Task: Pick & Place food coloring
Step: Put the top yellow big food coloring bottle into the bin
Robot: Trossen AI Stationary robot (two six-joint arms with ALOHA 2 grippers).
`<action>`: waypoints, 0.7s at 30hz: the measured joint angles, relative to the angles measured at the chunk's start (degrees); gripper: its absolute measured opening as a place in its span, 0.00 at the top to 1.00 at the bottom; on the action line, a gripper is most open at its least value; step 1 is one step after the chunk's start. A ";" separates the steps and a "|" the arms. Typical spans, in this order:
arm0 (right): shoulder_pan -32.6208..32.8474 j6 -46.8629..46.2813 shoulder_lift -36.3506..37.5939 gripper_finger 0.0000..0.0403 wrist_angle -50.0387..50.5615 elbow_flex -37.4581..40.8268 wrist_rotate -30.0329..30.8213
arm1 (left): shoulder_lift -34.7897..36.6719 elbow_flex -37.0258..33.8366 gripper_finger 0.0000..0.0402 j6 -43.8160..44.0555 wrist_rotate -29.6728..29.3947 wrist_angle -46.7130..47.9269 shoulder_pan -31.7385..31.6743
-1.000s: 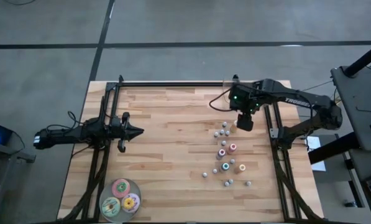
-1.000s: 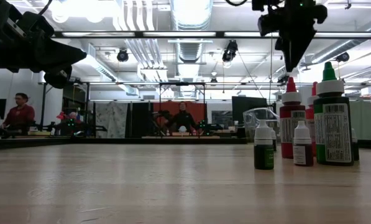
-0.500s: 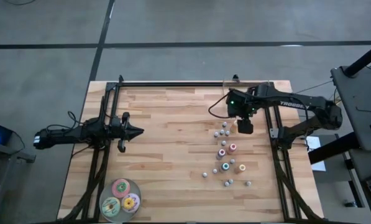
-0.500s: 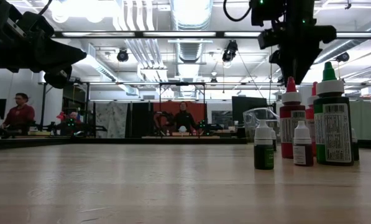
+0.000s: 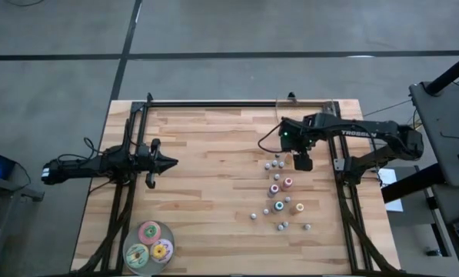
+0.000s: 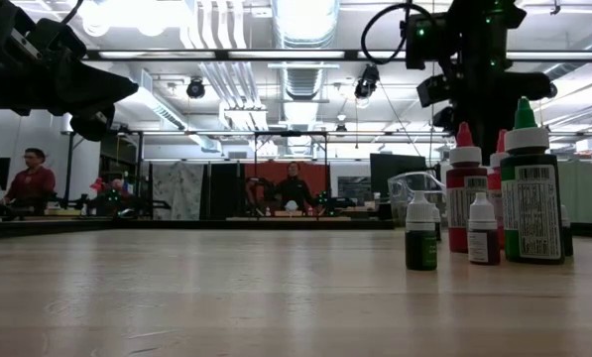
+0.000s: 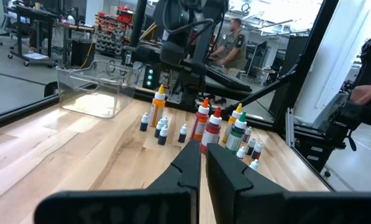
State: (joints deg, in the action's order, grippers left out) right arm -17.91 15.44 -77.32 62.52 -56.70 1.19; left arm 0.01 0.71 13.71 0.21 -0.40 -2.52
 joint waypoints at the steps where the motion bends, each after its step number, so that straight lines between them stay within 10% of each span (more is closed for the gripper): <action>1: 0.00 -0.02 0.00 0.43 -0.49 0.29 0.00 | 0.00 -0.01 1.00 -0.02 -0.02 0.00 0.00; 21: 0.00 -1.53 -0.02 0.48 -4.46 2.77 0.00 | 0.00 -0.02 1.00 -0.01 -0.01 0.00 0.00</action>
State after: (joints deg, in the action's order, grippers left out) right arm -17.91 13.91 -77.34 58.05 -53.93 1.19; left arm 0.01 0.69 13.70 0.20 -0.40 -2.52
